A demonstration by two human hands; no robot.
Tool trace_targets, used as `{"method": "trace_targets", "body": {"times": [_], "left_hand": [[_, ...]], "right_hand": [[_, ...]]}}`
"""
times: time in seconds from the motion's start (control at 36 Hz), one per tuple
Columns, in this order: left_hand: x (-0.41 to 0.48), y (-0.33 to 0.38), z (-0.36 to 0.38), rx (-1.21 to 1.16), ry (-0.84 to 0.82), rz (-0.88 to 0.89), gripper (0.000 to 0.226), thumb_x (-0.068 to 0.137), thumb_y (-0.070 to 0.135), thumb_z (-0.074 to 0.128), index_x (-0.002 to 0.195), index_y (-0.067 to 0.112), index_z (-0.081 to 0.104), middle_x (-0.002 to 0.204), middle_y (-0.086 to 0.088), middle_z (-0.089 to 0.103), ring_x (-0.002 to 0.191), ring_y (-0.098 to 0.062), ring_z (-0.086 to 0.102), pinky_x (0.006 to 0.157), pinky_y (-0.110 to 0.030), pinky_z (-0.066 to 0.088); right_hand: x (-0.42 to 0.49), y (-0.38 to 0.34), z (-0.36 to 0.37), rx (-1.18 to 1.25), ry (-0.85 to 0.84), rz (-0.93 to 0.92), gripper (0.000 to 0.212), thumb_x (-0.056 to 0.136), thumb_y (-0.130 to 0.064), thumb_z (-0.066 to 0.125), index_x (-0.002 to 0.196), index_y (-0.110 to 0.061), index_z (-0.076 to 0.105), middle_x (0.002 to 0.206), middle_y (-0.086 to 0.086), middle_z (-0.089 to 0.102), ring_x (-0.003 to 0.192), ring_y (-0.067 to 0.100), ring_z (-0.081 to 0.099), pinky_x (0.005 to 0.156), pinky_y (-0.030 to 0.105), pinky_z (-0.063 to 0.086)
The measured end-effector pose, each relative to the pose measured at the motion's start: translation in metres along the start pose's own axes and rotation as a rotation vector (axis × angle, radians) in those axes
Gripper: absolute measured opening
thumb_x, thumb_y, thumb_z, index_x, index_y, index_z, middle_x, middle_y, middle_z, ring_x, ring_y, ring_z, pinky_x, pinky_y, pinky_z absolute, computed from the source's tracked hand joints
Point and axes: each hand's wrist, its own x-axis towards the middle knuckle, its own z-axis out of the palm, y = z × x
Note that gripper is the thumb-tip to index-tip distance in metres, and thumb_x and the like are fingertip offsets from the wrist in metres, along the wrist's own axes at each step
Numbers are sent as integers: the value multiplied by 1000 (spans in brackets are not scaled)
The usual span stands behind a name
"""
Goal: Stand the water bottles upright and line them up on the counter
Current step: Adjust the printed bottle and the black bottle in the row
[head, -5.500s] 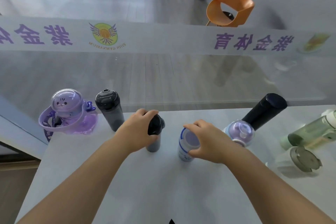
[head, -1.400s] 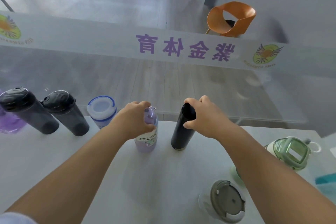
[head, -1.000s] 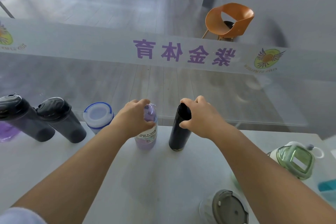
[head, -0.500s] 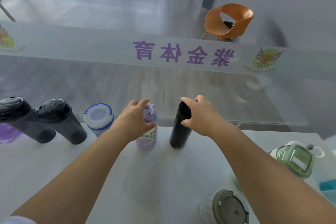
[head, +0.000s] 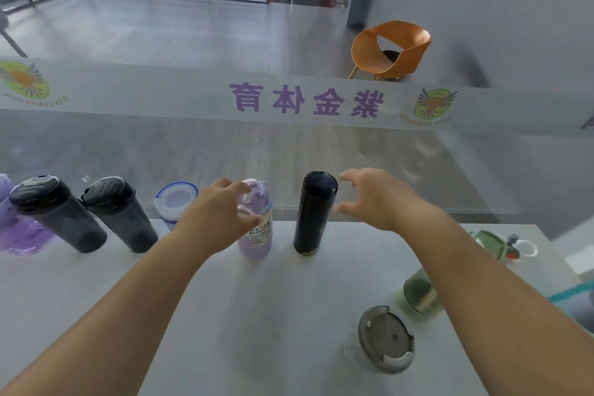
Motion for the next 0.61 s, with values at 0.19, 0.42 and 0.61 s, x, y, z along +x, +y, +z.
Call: {"method": "trace_targets", "body": {"times": [0.19,0.42,0.61], "left_hand": [[-34,14,-7,38,-66,64,48,78,41,67,122,29,54,126,2,53,102,-24,55,78,-30,39],[-70,40,9,67,-198,197,47,78,50,65,119,30,54,115,7,51,89,-14,47,81,-26,41],[-95,74,33,92,-298,286,47,81,51,61,122,30,51,124,10,55,106,-13,54,87,-28,44]], "right_hand": [[-54,15,-1,16,-82,142,62,87,-45,60,141,-28,37,140,1,50,117,24,54,90,37,48],[-116,34,5,50,-143,247,59,85,-48,62,138,-34,40,135,-7,53,116,14,54,90,29,43],[-156,56,6,99,-82,293,54,86,-44,62,135,-32,43,129,-6,55,105,16,58,84,29,48]]}}
